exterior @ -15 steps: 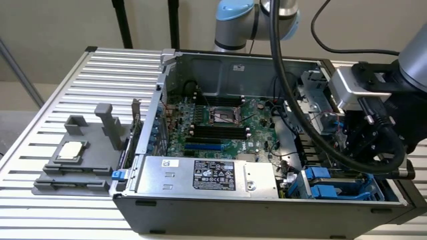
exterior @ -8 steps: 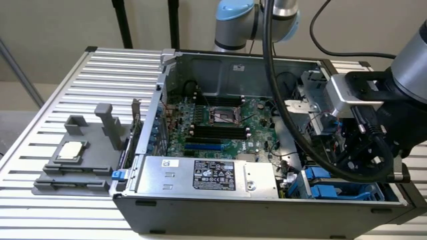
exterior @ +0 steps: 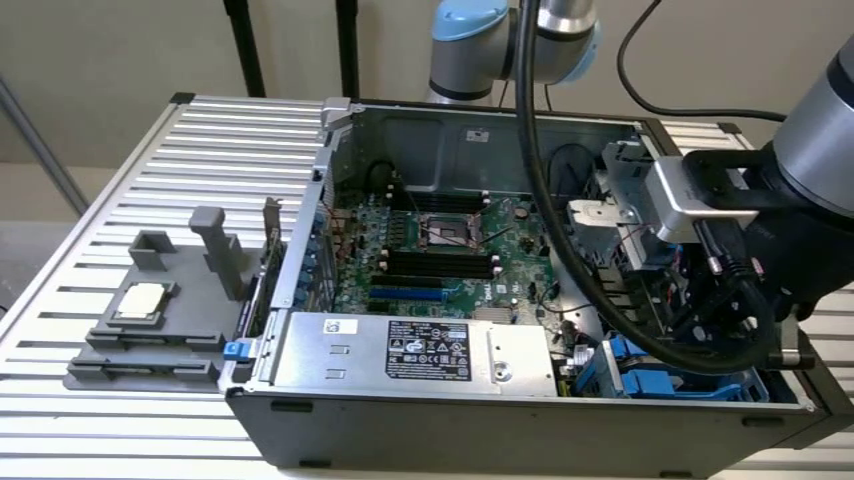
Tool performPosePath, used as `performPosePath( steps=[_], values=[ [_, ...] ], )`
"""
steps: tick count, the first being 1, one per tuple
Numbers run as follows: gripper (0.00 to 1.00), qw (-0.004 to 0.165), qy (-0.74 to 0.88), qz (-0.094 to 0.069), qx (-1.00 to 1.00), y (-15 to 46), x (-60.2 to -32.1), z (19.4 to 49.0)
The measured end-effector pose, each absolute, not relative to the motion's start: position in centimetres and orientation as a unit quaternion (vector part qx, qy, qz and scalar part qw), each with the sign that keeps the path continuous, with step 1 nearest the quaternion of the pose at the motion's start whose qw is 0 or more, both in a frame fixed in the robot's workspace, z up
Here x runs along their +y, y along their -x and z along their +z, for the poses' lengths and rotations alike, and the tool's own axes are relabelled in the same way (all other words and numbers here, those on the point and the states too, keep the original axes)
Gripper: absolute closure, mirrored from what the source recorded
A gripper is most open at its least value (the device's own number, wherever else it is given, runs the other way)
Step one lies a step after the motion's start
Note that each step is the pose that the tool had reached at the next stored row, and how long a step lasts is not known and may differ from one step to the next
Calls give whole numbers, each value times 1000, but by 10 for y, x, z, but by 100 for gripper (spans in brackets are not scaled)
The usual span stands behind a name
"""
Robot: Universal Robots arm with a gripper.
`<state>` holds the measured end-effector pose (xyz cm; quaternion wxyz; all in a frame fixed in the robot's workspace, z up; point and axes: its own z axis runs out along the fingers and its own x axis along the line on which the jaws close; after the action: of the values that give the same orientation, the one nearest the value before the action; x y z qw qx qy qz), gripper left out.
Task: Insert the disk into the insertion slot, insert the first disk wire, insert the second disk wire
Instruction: 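Insert the second disk wire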
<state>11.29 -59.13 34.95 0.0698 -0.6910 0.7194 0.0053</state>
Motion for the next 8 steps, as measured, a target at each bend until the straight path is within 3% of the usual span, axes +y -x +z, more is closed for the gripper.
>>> performPosePath(
  steps=[8],
  values=[
    [84, 75, 691, 0, 719, -108, -591, 349]
  ],
)
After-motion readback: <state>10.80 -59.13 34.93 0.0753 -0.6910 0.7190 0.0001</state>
